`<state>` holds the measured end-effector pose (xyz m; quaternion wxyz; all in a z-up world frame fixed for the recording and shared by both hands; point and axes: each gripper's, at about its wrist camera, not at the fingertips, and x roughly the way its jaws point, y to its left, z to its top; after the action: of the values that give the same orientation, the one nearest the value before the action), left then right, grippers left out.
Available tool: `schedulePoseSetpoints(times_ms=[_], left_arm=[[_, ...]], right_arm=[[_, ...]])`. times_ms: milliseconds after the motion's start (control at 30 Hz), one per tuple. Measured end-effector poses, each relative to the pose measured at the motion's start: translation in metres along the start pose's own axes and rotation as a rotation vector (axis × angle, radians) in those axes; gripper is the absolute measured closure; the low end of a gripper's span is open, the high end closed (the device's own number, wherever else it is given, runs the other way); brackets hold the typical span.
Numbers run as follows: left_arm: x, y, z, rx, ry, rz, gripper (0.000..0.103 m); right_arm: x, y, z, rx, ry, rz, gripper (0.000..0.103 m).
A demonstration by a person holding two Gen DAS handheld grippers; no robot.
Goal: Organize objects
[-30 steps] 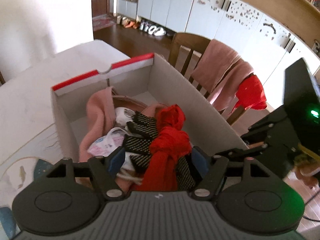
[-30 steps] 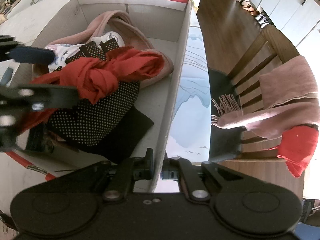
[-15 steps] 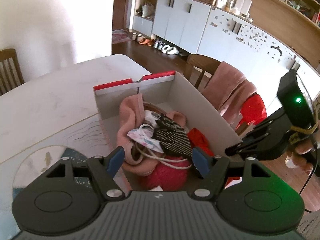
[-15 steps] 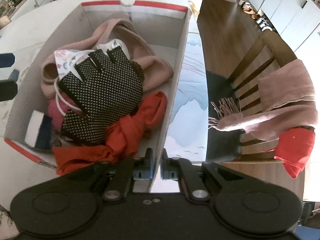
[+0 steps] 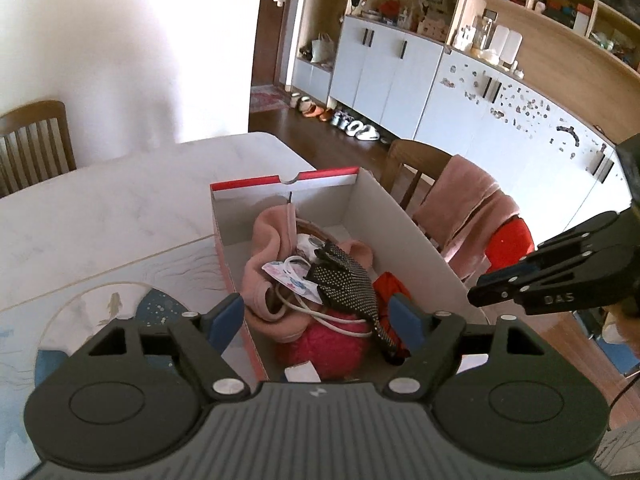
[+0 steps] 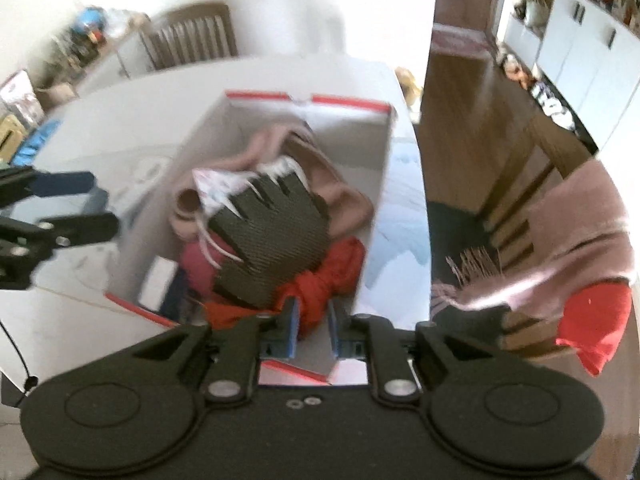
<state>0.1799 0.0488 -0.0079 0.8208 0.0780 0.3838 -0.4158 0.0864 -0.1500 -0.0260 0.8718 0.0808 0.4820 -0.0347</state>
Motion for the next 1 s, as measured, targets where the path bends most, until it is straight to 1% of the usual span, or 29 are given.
schedulePoseSetpoints(times_ms=[133,233,300,367,467,567,600,633,700,767,800,833,933,1000], left_arm=[[-0.009,-0.002,-0.004,0.016,-0.017,-0.002,0.024],[-0.018,0.0,-0.009,0.031,-0.021,-0.009,0.019],[-0.024,0.002,-0.013,0.035,-0.017,-0.012,0.019],[-0.032,0.003,-0.017,0.042,-0.025,-0.017,0.018],[-0.043,0.005,-0.023,0.038,-0.041,-0.025,0.016],[-0.053,0.005,-0.03,0.042,-0.052,-0.028,0.013],[-0.056,0.005,-0.032,0.043,-0.058,-0.03,0.008],[-0.059,0.005,-0.034,0.042,-0.062,-0.036,0.003],[-0.066,0.005,-0.037,0.039,-0.077,-0.037,0.002],[-0.072,0.006,-0.04,0.04,-0.091,-0.034,0.002],[-0.075,0.007,-0.042,0.038,-0.099,-0.034,0.0],[-0.078,0.006,-0.044,0.038,-0.108,-0.032,0.0],[-0.086,0.006,-0.05,0.042,-0.131,-0.035,0.0],[-0.091,0.007,-0.054,0.046,-0.14,-0.033,0.0]], right_arm=[[-0.017,0.01,-0.004,0.02,-0.073,0.018,0.08],[-0.028,0.015,-0.008,0.057,-0.118,0.024,0.077],[-0.035,0.021,-0.012,0.077,-0.143,0.026,0.074],[-0.042,0.027,-0.018,0.084,-0.163,0.03,0.074],[-0.051,0.037,-0.027,0.087,-0.199,0.017,0.071],[-0.058,0.045,-0.036,0.101,-0.231,0.015,0.063],[-0.06,0.047,-0.038,0.104,-0.243,0.014,0.058],[-0.062,0.05,-0.041,0.109,-0.252,0.013,0.055],[-0.066,0.055,-0.046,0.118,-0.281,0.017,0.044],[-0.07,0.061,-0.052,0.116,-0.312,0.01,0.039],[-0.072,0.065,-0.055,0.112,-0.332,0.004,0.034],[-0.074,0.069,-0.058,0.108,-0.348,-0.006,0.03],[-0.08,0.079,-0.066,0.104,-0.395,-0.032,0.024],[-0.081,0.082,-0.07,0.125,-0.406,-0.035,0.021]])
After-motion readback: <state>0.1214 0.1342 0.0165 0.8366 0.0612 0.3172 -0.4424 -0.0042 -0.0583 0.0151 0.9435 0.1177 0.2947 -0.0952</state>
